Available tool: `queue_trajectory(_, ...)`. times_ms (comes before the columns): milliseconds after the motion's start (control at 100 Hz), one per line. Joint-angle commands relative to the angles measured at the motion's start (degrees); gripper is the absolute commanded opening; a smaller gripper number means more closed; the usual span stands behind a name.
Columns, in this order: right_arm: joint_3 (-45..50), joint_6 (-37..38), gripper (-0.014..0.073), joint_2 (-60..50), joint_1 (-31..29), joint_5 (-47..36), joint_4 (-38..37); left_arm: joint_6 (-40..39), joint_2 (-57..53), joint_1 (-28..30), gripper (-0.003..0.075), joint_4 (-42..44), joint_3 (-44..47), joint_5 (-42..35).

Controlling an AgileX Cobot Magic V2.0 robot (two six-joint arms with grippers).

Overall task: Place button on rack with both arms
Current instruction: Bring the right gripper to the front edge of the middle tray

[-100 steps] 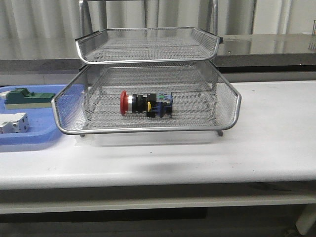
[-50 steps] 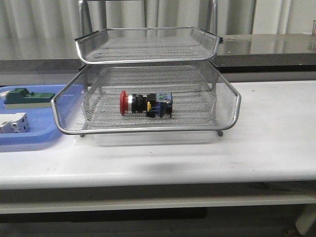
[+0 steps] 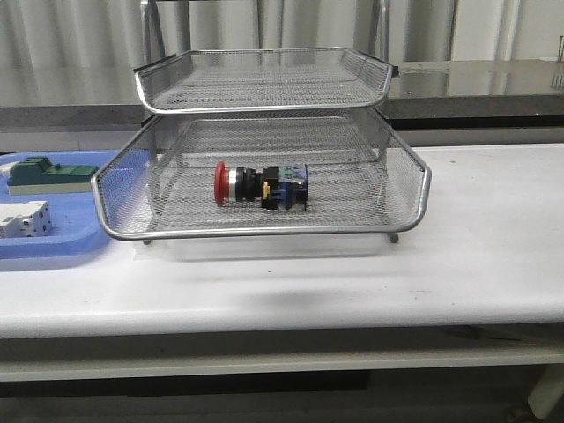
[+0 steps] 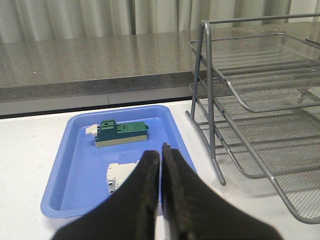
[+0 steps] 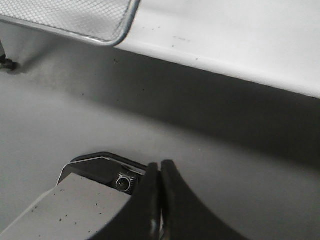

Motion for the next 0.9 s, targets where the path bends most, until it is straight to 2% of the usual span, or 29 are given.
queue_trajectory(0, -2.0, -0.8, -0.0069, 3.4, 3.0, -5.1, 0.9, -0.5, 0.3, 0.2, 0.0004, -0.9, -1.6, -4.4)
queue_trajectory(190, -3.6, -0.8, -0.0069, 12.3, 9.9, -9.5, 0.9, -0.5, 0.3, 0.2, 0.0004, -0.9, -1.6, -4.4)
queue_trajectory(430, -10.8, -0.9, -0.0069, 23.0, 15.8, -11.1, 0.7, -0.5, 0.3, 0.2, 0.0004, -0.9, -1.6, -4.4)
queue_trajectory(690, -17.4, -3.3, -0.0069, 31.3, 20.0, -11.1, 0.7, -0.5, 0.3, 0.2, 0.0004, -0.9, -1.6, -4.4)
queue_trajectory(890, -20.3, -3.5, -0.0069, 35.2, 20.6, -11.5, -0.7, -0.5, 0.3, 0.2, 0.0004, -0.9, -1.6, -4.4)
